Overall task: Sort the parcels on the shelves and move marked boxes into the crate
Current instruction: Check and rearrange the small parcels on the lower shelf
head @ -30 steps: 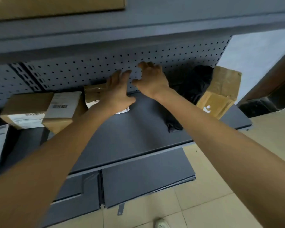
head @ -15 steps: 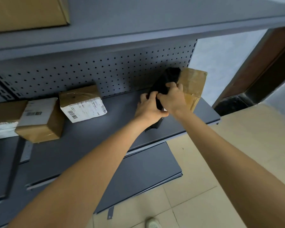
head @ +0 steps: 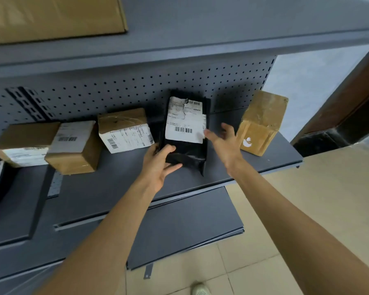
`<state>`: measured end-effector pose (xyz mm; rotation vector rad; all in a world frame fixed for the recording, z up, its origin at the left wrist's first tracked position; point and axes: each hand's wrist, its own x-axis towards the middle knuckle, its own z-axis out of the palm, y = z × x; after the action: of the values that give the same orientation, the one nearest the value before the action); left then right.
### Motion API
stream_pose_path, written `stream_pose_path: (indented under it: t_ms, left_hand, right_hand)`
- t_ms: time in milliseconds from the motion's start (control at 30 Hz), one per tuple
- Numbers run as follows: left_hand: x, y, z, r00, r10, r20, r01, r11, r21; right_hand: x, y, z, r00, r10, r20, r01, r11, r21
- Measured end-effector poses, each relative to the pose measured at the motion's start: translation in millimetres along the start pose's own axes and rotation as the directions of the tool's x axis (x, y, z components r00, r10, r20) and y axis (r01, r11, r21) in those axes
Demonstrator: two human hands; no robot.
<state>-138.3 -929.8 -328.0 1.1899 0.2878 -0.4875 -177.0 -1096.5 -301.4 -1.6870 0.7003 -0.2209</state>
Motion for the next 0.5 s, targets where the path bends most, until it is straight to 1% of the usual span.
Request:
stream_pose_path:
  t_ms: [67, 100, 167, 233, 267, 300, 333, 400, 433, 500]
  left_hand:
    - [-3, -5, -5, 0.999, -0.054, 0.001, 0.054, 0.991, -0.126]
    - [-5, -7, -5, 0.997, -0.076, 0.005, 0.076, 0.983, -0.164]
    - [-9, -12, -4, 0.994, -0.112, 0.003, 0.11, 0.97, -0.217]
    - [-11, -14, -7, 0.992, -0.128, -0.007, 0.124, 0.969, -0.213]
    - [-11, -13, -9, 0.992, -0.126, -0.015, 0.122, 0.978, -0.169]
    - [-10, -12, -12, 0.993, -0.114, -0.031, 0.112, 0.991, -0.079]
    - [-9, -11, -14, 0.994, -0.091, -0.053, 0.093, 0.994, 0.048]
    - [-9, -9, -16, 0.994, -0.02, -0.103, 0.049, 0.956, 0.29]
    - [-8, -8, -16, 0.992, 0.018, -0.126, 0.029, 0.93, 0.367]
    - [-3, -7, -17, 0.987, 0.051, -0.153, 0.022, 0.896, 0.444]
  right_hand:
    - [-5, 7, 14, 0.976, 0.125, 0.176, -0.138, 0.988, 0.063]
    - [-6, 9, 20, 0.963, 0.15, 0.226, -0.177, 0.978, 0.109]
    - [-4, 14, 30, 0.964, 0.141, 0.225, -0.184, 0.965, 0.186]
    - [1, 17, 36, 0.973, 0.117, 0.201, -0.156, 0.97, 0.189]
    - [4, 18, 38, 0.973, 0.108, 0.206, -0.144, 0.975, 0.168]
    - [6, 20, 40, 0.971, 0.102, 0.216, -0.135, 0.98, 0.144]
    - [8, 21, 41, 0.97, 0.099, 0.224, -0.128, 0.984, 0.12]
    - [10, 25, 44, 0.97, 0.088, 0.225, -0.106, 0.992, 0.068]
    - [11, 27, 46, 0.971, 0.082, 0.226, -0.094, 0.995, 0.043]
    - [12, 30, 49, 0.972, 0.065, 0.225, -0.068, 0.998, 0.007]
